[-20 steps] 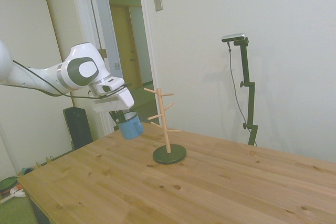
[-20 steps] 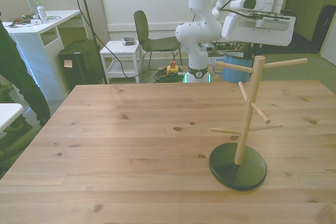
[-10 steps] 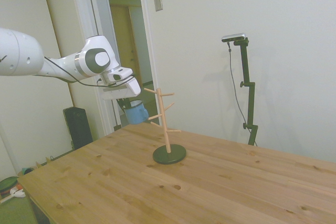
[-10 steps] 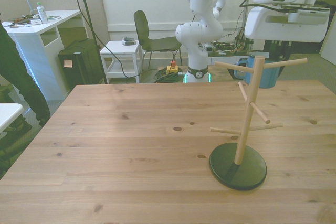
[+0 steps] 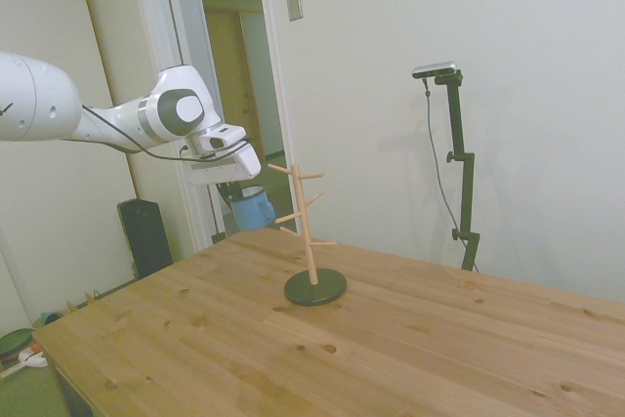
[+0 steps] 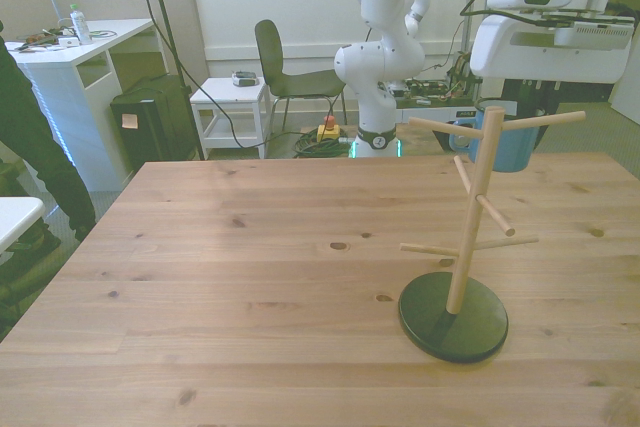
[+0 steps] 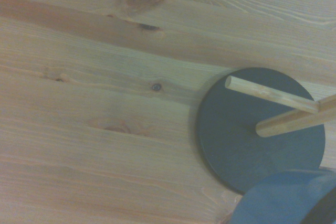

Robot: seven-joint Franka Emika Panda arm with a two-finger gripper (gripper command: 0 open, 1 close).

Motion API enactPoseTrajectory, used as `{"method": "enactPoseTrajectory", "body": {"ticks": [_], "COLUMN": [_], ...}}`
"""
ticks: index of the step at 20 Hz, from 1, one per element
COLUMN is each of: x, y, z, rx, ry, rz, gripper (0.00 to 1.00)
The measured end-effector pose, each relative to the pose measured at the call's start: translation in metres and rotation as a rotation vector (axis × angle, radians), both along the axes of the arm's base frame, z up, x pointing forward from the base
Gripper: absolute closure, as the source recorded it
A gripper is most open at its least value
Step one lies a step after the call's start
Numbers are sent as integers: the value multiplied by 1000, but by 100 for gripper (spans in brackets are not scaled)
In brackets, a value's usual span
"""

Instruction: Hang the mug

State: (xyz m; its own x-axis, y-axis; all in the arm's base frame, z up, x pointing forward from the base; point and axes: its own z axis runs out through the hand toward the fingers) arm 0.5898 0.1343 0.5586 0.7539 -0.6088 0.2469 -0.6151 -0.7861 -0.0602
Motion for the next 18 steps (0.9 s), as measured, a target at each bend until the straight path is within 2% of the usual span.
{"method": "enactPoseTrajectory", "body": {"ticks": [5, 11, 18], "x": [0, 4, 4], "y": [-3, -33, -33], "z": [-4, -15, -15], "rx": [-1, 5, 5], "ry": [8, 28, 26], "rz": [-7, -58, -54], "gripper": [100, 100, 100]}}
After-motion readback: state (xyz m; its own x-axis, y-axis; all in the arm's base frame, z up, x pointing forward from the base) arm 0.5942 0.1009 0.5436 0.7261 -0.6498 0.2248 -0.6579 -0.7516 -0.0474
